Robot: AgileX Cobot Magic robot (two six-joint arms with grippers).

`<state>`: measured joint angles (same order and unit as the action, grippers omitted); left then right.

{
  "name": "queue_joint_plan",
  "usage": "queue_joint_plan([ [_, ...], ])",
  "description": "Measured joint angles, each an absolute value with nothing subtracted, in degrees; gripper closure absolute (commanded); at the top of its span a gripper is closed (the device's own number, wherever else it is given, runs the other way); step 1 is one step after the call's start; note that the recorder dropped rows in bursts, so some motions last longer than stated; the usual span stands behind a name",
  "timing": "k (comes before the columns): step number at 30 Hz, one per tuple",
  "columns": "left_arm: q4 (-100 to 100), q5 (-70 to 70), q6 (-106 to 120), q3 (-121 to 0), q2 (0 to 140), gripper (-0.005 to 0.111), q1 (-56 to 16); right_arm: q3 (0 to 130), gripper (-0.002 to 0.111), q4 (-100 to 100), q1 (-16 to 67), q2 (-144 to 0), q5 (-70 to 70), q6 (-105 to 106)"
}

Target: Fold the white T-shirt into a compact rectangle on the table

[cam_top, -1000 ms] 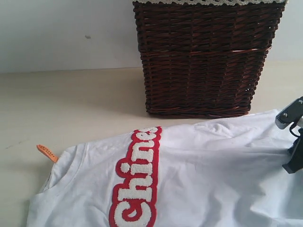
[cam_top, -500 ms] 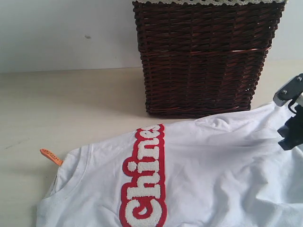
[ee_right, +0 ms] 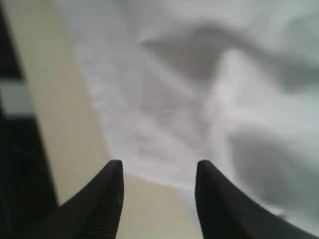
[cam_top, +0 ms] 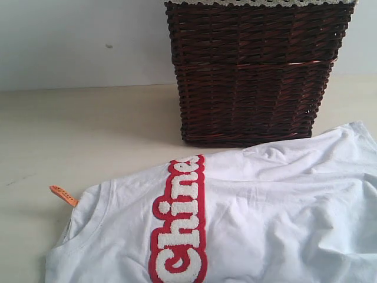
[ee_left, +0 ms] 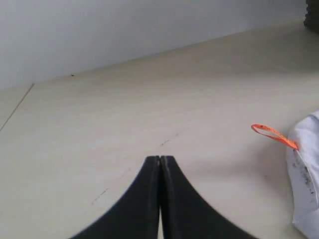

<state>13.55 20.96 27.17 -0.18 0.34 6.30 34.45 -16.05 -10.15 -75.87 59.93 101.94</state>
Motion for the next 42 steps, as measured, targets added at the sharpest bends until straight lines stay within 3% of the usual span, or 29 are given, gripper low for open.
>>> queue_joint_plan([
  [6, 13.5, 21.0, 27.2, -0.2, 0.3, 0.107, 6.3, 24.5, 0.064, -10.5, -10.2, -78.2, 49.6, 104.3],
  [12, 13.5, 21.0, 27.2, -0.2, 0.3, 0.107, 6.3, 23.1, 0.064, -10.3, -10.2, -79.5, 38.6, 104.3],
  [24, 13.5, 21.0, 27.2, -0.2, 0.3, 0.107, 6.3, 23.1, 0.071, -6.1, -13.1, -81.8, 35.7, 97.7],
  [27, 13.5, 21.0, 27.2, -0.2, 0.3, 0.107, 6.3, 23.1, 0.076, -5.8, -14.1, -84.4, 35.4, 97.7],
  [33, 13.5, 21.0, 27.2, -0.2, 0.3, 0.107, 6.3, 23.1, 0.108, -5.7, -14.4, -86.0, 33.4, 97.7],
  [42, 13.5, 21.0, 27.2, -0.2, 0.3, 0.107, 6.3, 23.1, 0.108, -5.7, -14.4, -85.6, 33.2, 97.6],
])
